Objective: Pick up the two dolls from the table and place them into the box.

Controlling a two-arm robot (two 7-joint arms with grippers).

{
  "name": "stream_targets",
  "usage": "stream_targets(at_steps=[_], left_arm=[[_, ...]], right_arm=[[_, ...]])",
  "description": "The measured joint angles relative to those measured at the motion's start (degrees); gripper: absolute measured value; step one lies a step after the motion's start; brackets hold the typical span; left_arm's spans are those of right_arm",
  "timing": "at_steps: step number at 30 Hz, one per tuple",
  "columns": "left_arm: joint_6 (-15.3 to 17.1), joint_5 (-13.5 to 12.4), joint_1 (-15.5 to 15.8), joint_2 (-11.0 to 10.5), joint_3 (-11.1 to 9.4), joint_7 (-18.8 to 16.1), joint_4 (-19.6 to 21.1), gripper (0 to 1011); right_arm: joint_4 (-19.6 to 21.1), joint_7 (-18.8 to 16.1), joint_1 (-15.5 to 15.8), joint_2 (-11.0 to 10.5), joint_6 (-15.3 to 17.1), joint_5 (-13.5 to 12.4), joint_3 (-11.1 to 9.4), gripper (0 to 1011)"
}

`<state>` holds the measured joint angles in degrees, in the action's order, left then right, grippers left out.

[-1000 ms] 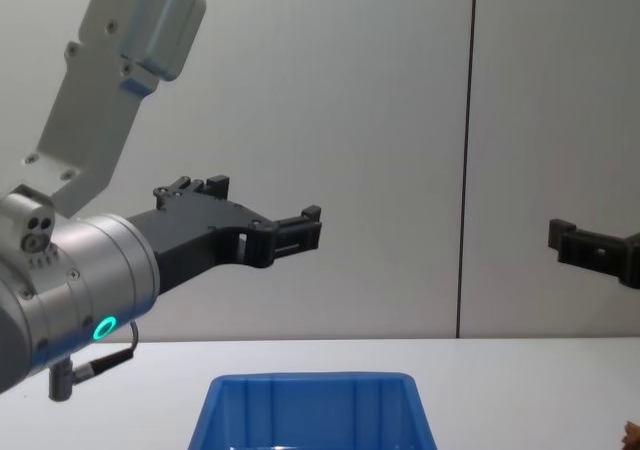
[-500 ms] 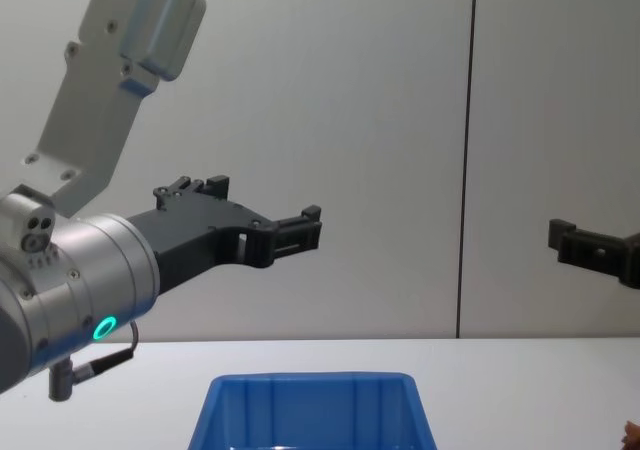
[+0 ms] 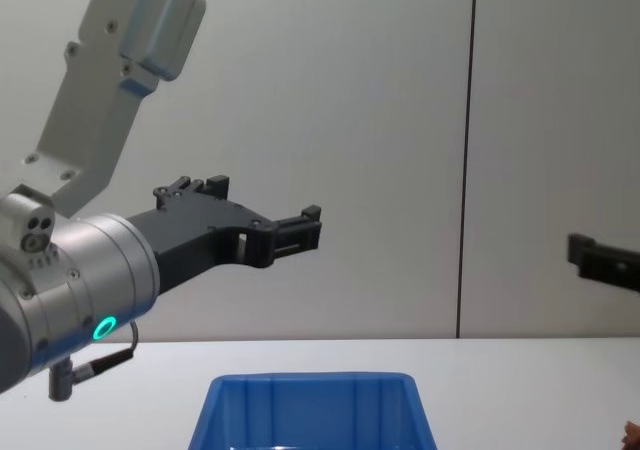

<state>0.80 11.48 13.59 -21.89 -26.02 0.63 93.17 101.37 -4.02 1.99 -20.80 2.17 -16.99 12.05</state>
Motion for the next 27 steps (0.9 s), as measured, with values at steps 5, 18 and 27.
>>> stream_targets(at_steps=[5,18,27], left_arm=[[0.0,0.0,0.0,0.0,0.0,0.0,0.0,1000],[0.0,0.0,0.0,0.0,0.0,0.0,0.0,1000],[0.0,0.0,0.0,0.0,0.0,0.0,0.0,1000]], right_arm=[[0.6,0.0,2.0,-2.0,0.9,-0.8,-1.0,1001],[2.6,1.2,8.5,-7.4,5.8,-1.7,-3.7,1001],[2.7,1.8,9.1,-7.5,10.6,0.6,-3.4,1001]])
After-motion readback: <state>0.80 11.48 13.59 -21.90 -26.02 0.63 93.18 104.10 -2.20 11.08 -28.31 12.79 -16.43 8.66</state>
